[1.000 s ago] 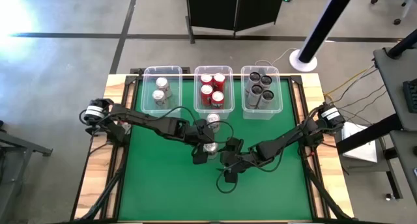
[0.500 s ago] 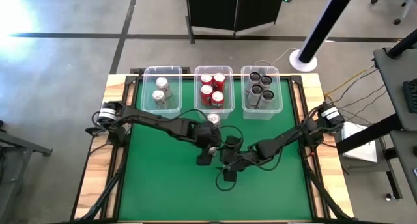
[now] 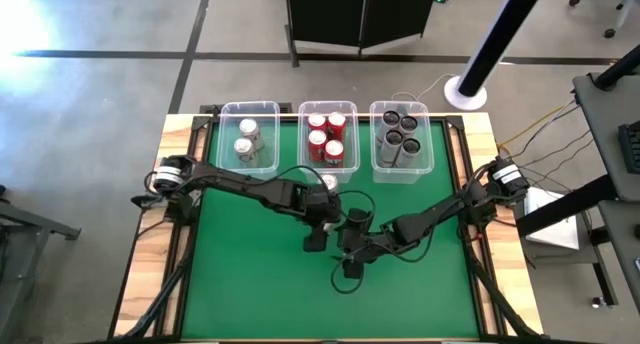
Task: Sort soda cans
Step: Put the bottom silver soda can into the top left transparent bin aligned with the other silver soda cans
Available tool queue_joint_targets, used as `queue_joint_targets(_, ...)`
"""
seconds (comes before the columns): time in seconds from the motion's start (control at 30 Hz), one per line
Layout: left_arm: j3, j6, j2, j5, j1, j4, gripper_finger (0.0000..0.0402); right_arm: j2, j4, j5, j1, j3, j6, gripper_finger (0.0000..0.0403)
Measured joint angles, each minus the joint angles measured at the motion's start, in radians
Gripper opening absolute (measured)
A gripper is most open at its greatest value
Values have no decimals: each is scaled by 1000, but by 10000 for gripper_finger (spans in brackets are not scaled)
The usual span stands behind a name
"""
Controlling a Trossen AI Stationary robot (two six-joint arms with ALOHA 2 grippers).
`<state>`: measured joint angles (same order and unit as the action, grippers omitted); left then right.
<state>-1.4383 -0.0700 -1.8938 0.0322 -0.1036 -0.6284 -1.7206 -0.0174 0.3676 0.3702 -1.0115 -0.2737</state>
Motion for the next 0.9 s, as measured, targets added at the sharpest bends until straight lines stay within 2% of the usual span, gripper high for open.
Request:
queue_joint_targets(0.2, -10, -4, 11, 2, -3, -59, 277, 0, -1, 0, 0, 0, -3, 364)
queue_joint_targets(0.33, -82, -6, 49, 4, -29, -201, 277, 0, -10, 0, 9, 0, -21, 364)
queue_joint_targets(0.47, -153, -8, 144, 30, -53, -374, 277, 0, -18, -1, 29, 0, -33, 364)
queue_joint_targets(0.57, -176, -27, 240, 122, -48, -453, 277, 0, -24, -1, 45, 0, -55, 364)
queue_joint_targets(0.73, -169, -67, 439, 435, 46, -580, 277, 0, -23, -1, 64, 0, -69, 364)
queue_joint_targets(0.9, -85, -39, 570, 457, 256, -569, 277, 0, -17, 0, 66, 0, -74, 364)
